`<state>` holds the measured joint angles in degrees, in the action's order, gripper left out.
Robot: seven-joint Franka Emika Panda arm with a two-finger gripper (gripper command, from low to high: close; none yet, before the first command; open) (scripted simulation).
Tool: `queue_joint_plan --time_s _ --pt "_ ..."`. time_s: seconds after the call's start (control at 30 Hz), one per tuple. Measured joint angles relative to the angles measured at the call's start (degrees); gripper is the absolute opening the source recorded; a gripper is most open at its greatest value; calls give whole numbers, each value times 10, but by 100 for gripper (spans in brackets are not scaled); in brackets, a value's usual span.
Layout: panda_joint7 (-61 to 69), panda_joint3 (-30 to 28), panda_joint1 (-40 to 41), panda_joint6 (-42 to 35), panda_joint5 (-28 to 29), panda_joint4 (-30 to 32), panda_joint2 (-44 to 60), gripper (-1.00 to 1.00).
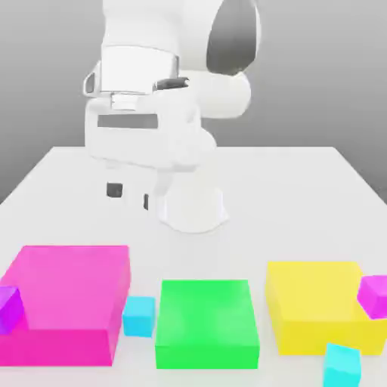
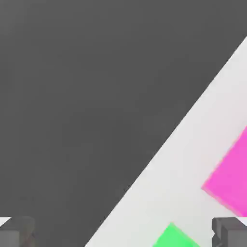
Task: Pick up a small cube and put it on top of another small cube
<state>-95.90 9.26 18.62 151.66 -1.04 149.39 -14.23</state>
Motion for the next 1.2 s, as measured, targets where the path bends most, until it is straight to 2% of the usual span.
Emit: queue_joint_plan --time_s 0.37,0.57,0.6,0.83,1.03,1.13,1.2 --pt "-286 -4 52 107 30 91 171 0" --pt "-337 -55 11 203 73 76 292 0" --pt "-341 -63 4 217 78 73 310 -100" --pt "-342 -65 2 221 79 72 314 -100" --pt "-309 -35 22 133 34 93 204 -100" --pt "-258 -21 20 107 -19 64 171 -100" --pt "-214 -24 37 76 -35 27 166 -100"
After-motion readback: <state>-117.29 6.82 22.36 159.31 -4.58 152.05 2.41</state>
